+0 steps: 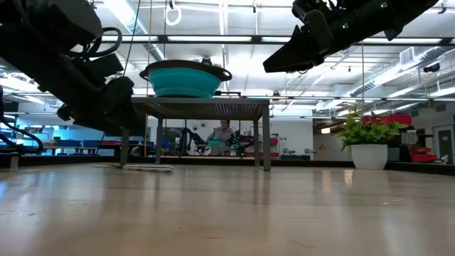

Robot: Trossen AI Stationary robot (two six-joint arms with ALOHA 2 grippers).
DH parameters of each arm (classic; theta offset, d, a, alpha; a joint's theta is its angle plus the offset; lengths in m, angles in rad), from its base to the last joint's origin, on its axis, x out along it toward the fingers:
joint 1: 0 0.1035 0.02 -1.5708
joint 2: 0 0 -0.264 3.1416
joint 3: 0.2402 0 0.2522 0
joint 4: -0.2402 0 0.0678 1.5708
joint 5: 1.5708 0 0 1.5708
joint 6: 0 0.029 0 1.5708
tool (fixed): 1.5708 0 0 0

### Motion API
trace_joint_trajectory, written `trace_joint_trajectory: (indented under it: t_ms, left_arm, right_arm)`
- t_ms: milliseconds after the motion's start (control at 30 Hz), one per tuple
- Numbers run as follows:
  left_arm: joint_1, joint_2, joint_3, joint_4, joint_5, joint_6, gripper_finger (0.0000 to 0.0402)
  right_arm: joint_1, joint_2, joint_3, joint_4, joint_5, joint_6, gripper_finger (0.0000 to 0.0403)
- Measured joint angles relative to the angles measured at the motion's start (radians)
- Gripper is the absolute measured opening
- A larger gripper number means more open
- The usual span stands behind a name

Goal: Pick & Place Fruit
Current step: Put the blue knife on the gray metal shelf

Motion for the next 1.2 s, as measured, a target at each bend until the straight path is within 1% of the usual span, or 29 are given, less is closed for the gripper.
trace_joint_trajectory:
  t_ms: [400,533,600,700,767,833,933,1100,1200]
  left_arm:
    - [0.045,0.000,-0.001,-0.018,0.008,0.006,0.0373]
    - [0.064,0.000,-0.001,-0.018,0.050,0.007,0.0373]
    - [0.064,0.000,-0.001,-0.013,0.054,0.000,0.0373]
    - [0.051,0.000,-0.001,0.027,0.080,-0.008,0.0373]
    - [0.027,0.000,-0.001,0.070,0.072,0.005,0.0373]
    - [0.008,0.000,-0.001,0.099,0.041,0.025,0.0373]
    - [0.009,0.000,-0.001,0.098,0.025,0.028,0.0373]
    - [0.051,0.089,-0.001,0.104,0.008,0.060,0.0373]
    - [0.098,0.177,-0.001,0.119,0.033,0.060,0.0373]
  right_arm:
    - [0.000,0.000,0.000,0.000,0.000,0.000,0.0208]
    - [0.000,0.000,0.000,0.000,0.000,0.000,0.0208]
    - [0.000,0.000,0.000,0.000,0.000,0.000,0.0208]
    - [0.000,0.000,0.000,0.000,0.000,0.000,0.0208]
    - [0.000,0.000,0.000,0.000,0.000,0.000,0.0208]
    - [0.000,0.000,0.000,0.000,0.000,0.000,0.0208]
    - [0.000,0.000,0.000,0.000,0.000,0.000,0.0208]
    - [0.000,0.000,0.000,-0.001,0.000,0.000,0.0208]
    - [0.000,0.000,0.000,-0.003,0.000,0.000,0.0208]
